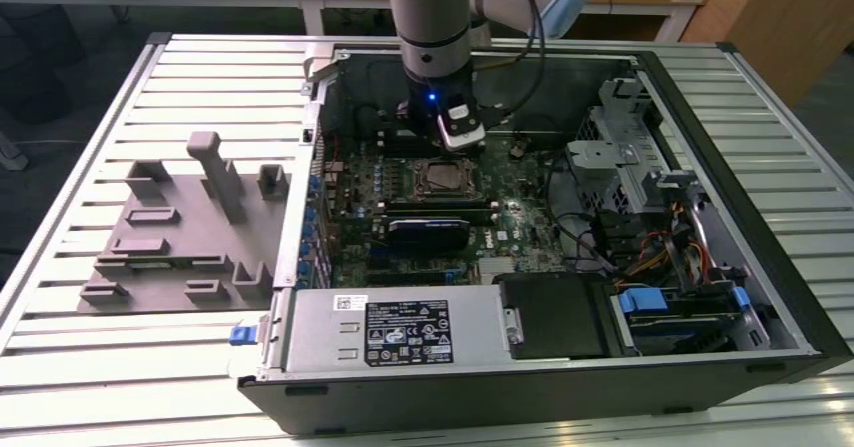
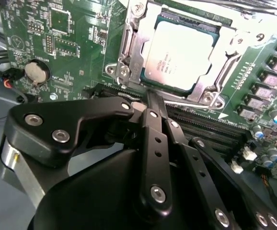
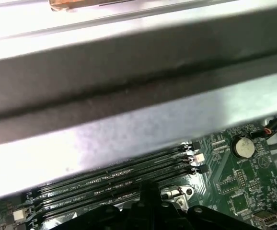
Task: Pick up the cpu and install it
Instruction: 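Install the first cpu locking lever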
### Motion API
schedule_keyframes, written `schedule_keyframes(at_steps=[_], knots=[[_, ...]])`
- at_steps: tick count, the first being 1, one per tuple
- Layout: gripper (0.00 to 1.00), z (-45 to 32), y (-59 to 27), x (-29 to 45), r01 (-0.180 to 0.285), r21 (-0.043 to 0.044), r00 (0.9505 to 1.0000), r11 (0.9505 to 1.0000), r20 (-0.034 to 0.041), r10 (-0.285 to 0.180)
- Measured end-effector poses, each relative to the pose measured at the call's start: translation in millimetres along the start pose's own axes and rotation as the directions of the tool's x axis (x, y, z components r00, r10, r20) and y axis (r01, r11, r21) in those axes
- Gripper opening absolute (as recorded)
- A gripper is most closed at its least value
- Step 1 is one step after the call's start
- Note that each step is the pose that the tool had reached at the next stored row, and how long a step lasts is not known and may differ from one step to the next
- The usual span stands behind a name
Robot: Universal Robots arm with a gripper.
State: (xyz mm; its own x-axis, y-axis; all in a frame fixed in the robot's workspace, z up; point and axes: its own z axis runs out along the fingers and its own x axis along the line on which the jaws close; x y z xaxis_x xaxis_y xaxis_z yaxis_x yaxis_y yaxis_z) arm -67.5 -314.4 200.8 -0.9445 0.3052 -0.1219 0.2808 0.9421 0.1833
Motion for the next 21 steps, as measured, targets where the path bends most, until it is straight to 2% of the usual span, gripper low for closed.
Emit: schedule_keyframes(at_steps=[3,15,17,21], knots=[[0.11,-3.4,0.6,-0.4,0.0,0.0001,1.0,1.0,0.0,0.0],[0.11,-2.6,6.6,1.5,-0.007,0.0007,1.0,1.0,0.0017,0.007],[0.11,-2.4,6.7,1.6,-0.006,-0.0009,1.0,1.0,0.0069,0.006],[0.11,-1.5,6.1,2.9,-0.003,-0.0086,0.9995,1.0,0.0308,0.003]])
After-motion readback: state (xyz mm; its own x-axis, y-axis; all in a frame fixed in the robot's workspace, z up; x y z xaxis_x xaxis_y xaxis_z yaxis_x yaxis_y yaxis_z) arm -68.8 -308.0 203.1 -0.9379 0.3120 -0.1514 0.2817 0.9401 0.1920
